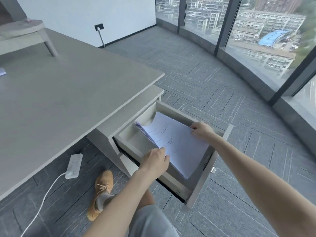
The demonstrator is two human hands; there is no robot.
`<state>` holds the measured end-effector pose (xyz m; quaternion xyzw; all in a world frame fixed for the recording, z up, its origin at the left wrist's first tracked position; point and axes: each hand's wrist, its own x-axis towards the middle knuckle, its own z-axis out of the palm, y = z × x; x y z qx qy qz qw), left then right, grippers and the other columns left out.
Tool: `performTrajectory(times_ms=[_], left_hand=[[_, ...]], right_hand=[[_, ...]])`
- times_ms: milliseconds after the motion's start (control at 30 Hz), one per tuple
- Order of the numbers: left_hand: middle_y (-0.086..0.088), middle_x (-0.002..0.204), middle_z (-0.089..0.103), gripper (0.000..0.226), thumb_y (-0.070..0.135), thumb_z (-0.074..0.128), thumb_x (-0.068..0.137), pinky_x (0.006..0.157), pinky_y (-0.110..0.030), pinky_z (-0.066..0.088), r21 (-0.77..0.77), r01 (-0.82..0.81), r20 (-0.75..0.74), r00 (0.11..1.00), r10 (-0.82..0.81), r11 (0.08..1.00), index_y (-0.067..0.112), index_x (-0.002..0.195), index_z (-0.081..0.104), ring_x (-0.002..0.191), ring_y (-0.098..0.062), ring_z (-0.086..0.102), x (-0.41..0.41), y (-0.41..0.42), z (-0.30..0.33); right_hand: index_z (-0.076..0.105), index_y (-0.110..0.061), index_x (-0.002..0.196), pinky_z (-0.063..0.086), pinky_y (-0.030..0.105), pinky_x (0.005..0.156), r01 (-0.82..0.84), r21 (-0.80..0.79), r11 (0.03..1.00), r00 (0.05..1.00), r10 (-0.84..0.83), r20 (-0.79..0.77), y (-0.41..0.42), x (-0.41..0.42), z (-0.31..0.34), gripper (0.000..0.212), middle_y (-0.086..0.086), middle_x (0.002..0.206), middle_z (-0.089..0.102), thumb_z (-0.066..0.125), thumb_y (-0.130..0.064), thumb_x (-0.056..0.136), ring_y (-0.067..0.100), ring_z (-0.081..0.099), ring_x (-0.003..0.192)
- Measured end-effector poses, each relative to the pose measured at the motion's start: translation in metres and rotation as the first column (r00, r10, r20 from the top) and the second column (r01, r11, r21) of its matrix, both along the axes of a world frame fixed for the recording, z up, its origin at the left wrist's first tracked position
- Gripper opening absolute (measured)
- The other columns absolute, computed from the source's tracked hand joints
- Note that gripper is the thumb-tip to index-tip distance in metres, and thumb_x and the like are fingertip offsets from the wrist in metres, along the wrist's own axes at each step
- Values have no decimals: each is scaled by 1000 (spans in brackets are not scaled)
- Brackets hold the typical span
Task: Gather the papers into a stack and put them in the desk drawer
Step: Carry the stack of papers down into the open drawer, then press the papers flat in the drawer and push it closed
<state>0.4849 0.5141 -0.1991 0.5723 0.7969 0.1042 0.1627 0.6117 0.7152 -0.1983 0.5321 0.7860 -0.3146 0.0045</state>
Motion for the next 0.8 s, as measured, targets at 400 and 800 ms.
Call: performTrajectory(times_ms=[400,800], left_hand=[[-13,107,63,27,17,43,97,71,-33,44,-482,123,-79,980,-183,867,6,115,59,94,-32,63,-7,30,-9],[-13,115,67,27,20,43,95,79,-36,48,-281,-9,-254,965,-66,960,9,113,60,99,-33,62,-45,34,49]], right_hand=[[53,-7,82,34,29,57,-93,-63,994,970,104,218,13,-16,-25,14,10,85,56,57,-19,87,25,50,76],[59,-8,128,43,38,96,-148,108,983,988,142,62,-24,17,14,37,14,127,58,54,-24,95,34,54,124]])
